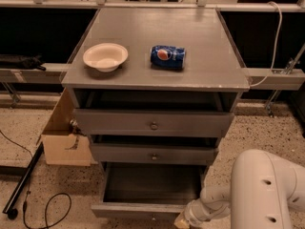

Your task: Close bottom drawer

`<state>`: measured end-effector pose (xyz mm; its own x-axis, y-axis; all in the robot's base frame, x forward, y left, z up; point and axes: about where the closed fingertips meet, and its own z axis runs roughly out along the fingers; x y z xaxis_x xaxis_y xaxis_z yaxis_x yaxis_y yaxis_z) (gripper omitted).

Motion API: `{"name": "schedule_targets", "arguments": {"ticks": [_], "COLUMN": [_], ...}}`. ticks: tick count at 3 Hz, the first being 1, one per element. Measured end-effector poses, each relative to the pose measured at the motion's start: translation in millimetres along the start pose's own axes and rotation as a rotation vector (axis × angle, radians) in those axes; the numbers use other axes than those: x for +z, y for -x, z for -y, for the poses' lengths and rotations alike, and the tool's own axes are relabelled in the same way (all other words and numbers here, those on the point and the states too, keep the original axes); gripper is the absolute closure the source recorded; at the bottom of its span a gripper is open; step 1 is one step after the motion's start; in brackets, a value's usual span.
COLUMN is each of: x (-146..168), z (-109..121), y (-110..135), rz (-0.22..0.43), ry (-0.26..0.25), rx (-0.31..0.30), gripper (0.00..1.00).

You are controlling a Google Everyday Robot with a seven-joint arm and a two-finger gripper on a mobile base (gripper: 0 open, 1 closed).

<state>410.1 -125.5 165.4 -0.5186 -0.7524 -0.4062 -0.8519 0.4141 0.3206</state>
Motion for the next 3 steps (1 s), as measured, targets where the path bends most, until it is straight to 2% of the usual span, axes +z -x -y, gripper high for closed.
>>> {"name": "schedule_targets", "arguments": {"ticks": [1, 2, 3], "x": [0, -2, -2], "z": [0, 34, 33], "y": [0, 26, 25], "rz": [0.0, 0.012, 0.012], "ry": [0.0, 0.02, 0.02], "rx": [0.0, 0.019, 0.019], "gripper": [0.5, 0.21, 0.26]}}
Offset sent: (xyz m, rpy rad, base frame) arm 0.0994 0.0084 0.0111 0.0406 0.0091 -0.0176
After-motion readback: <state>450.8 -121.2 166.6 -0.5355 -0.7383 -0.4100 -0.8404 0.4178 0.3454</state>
